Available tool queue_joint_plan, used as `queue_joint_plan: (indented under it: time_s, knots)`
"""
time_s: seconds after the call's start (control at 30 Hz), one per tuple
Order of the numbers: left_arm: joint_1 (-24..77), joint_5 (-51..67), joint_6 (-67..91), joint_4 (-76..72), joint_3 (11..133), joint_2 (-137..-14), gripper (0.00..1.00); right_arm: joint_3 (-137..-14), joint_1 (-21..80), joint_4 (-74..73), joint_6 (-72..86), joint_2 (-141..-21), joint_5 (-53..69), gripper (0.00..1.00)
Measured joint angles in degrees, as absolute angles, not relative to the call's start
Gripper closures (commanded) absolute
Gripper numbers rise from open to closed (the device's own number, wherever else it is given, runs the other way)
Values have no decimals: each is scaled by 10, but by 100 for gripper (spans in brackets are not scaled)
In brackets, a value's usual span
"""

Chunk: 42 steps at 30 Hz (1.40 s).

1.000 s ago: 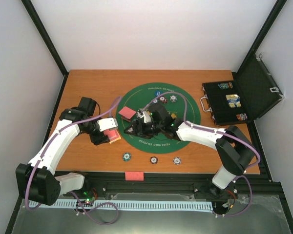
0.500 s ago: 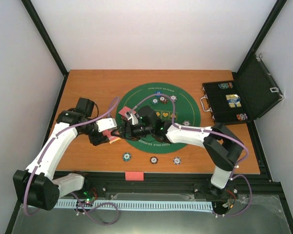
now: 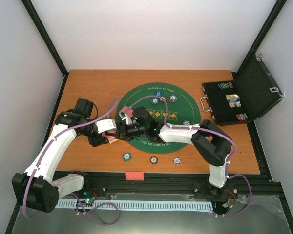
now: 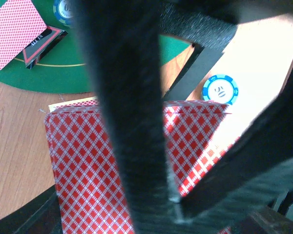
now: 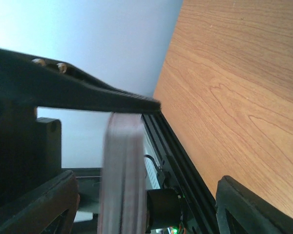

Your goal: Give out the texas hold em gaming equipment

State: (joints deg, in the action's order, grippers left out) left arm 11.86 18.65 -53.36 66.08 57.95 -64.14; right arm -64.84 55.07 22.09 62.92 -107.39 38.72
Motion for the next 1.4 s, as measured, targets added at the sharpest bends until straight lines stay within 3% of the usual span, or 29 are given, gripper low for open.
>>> queue_joint_plan:
  time_s: [0.33, 0.87, 1.23, 1.4]
  knots:
    - [118, 187, -544, 669, 580, -634, 98, -683, 551, 234, 647, -1126, 407, 31]
    - [119, 183, -553, 673, 579, -633, 99, -663, 538, 218, 622, -1101, 413, 47]
    - [119, 173, -554, 671, 575, -633, 99, -657, 532, 194, 602, -1073, 411, 78]
    - [118, 160, -554, 657, 559, -634, 99, -647, 529, 164, 594, -1056, 405, 85]
